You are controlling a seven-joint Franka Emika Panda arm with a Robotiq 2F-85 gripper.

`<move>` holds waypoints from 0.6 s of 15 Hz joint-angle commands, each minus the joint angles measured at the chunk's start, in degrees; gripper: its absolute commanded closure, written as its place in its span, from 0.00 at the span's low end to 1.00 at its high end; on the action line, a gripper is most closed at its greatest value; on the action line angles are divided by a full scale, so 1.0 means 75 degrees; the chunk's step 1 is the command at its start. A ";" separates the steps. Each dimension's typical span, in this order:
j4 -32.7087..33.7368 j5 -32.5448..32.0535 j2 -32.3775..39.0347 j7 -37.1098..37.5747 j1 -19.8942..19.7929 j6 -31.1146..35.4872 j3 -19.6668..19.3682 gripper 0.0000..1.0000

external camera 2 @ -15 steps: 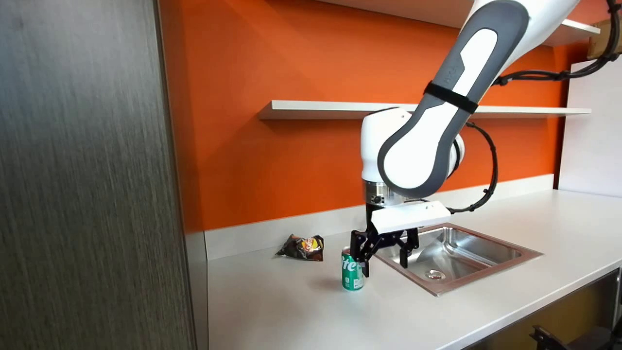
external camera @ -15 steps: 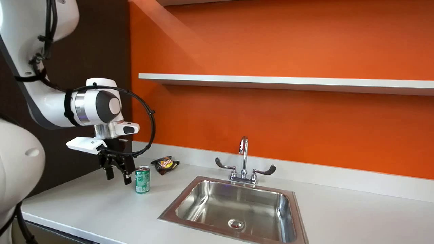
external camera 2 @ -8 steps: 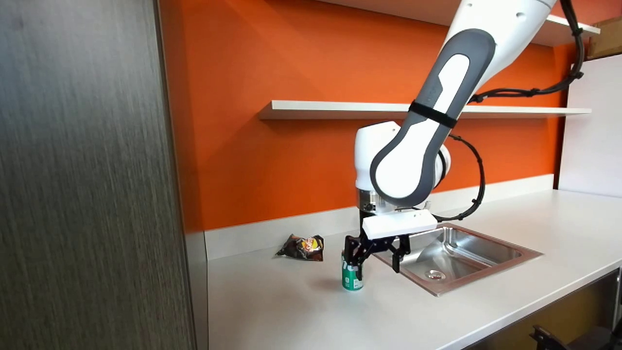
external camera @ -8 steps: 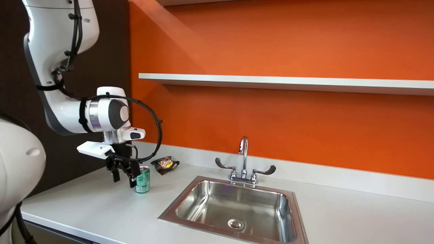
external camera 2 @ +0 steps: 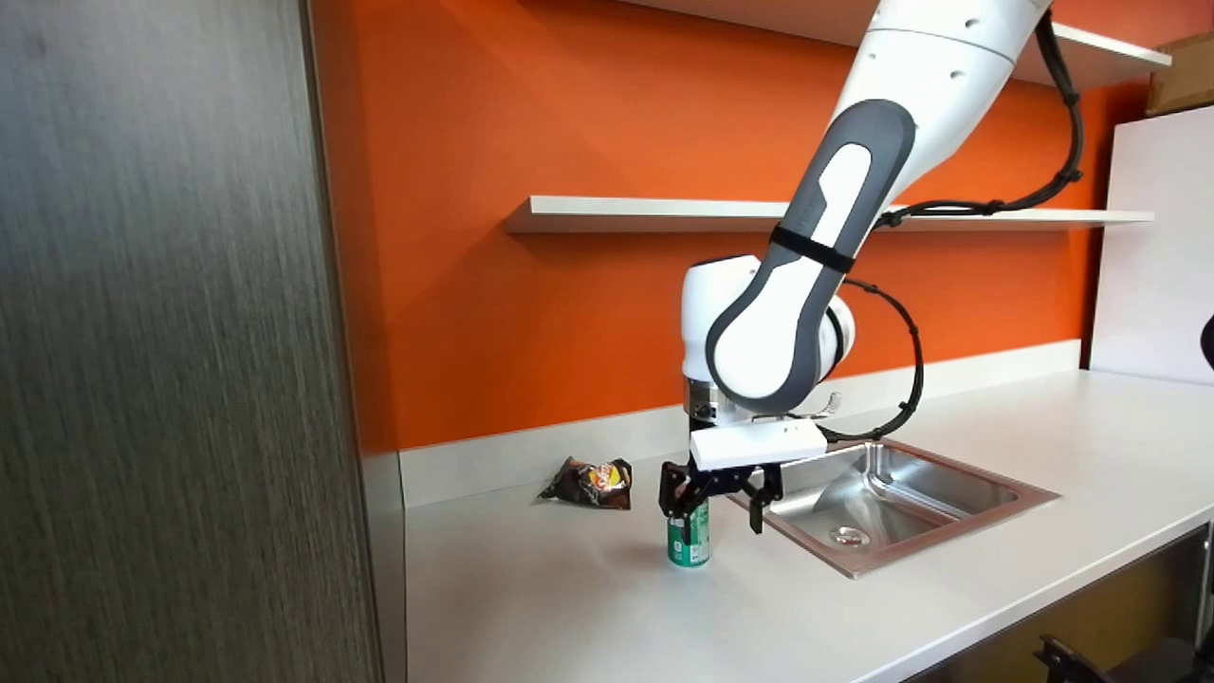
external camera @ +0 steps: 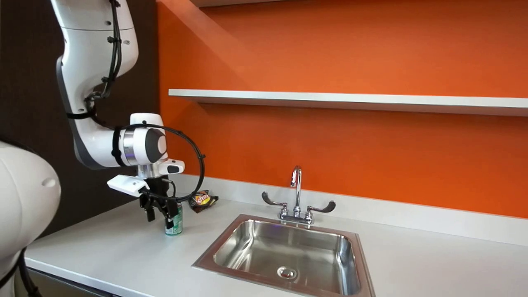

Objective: Place the sprite can on the left side of the bottom shelf

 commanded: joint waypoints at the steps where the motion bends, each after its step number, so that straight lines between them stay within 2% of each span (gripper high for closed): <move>1: 0.0338 -0.0135 0.0320 0.0263 0.0349 0.0103 -0.0356 0.00; 5: 0.0390 -0.0060 0.0399 0.0402 0.0563 0.0290 -0.0606 0.00; 9: 0.0190 -0.0158 0.0293 0.1121 0.0762 0.0895 -0.0913 0.00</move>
